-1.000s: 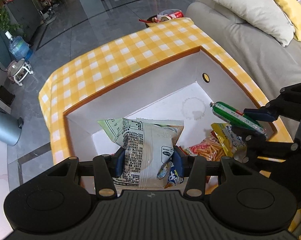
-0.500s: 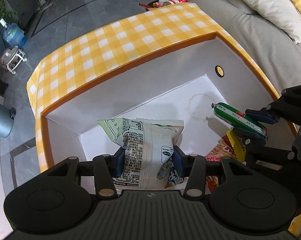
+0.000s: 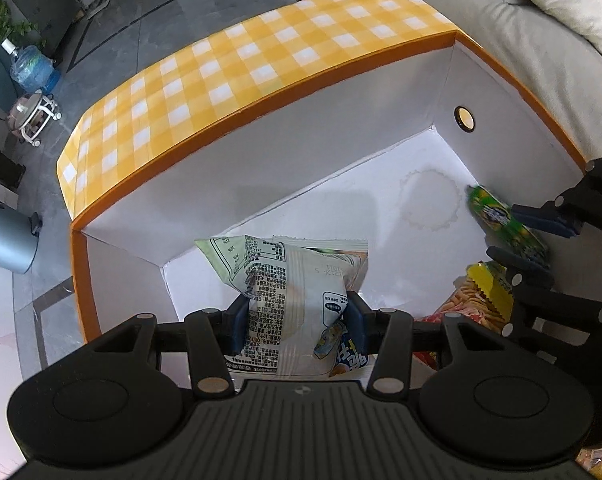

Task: Organize snacks
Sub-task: 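Lower both snacks into the box and open both tools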

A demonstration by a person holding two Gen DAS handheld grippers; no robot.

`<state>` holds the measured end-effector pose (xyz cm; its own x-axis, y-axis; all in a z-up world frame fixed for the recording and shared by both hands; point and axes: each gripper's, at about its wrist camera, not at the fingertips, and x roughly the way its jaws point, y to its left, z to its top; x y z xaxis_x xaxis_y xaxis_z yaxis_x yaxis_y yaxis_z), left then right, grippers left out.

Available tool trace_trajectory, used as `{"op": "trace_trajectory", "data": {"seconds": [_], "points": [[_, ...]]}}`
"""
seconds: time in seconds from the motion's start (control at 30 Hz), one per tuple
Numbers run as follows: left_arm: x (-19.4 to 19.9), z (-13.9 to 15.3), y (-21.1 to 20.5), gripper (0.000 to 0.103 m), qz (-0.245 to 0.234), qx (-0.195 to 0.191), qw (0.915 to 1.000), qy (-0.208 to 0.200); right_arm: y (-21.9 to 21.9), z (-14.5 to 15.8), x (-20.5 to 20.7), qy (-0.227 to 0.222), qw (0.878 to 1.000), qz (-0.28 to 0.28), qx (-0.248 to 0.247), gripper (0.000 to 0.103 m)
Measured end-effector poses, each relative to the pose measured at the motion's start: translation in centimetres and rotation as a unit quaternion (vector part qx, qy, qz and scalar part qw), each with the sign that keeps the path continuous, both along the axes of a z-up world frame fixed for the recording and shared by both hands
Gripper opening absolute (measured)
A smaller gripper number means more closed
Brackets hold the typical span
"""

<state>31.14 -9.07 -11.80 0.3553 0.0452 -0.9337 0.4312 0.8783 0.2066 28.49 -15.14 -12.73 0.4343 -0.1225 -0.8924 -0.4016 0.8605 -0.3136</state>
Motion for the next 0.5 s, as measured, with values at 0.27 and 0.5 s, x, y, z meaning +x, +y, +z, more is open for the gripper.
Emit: {"op": "trace_trajectory", "data": {"seconds": [0.27, 0.5], "points": [[-0.8, 0.8, 0.2, 0.071, -0.011, -0.008, 0.9999, -0.006, 0.1, 0.5, -0.6, -0.005, 1.000, 0.008, -0.002, 0.036], [-2.0, 3.0, 0.9, 0.077, -0.006, -0.019, 0.9993, -0.030, 0.1, 2.0, -1.6, -0.018, 1.000, 0.006, 0.011, 0.066]]}}
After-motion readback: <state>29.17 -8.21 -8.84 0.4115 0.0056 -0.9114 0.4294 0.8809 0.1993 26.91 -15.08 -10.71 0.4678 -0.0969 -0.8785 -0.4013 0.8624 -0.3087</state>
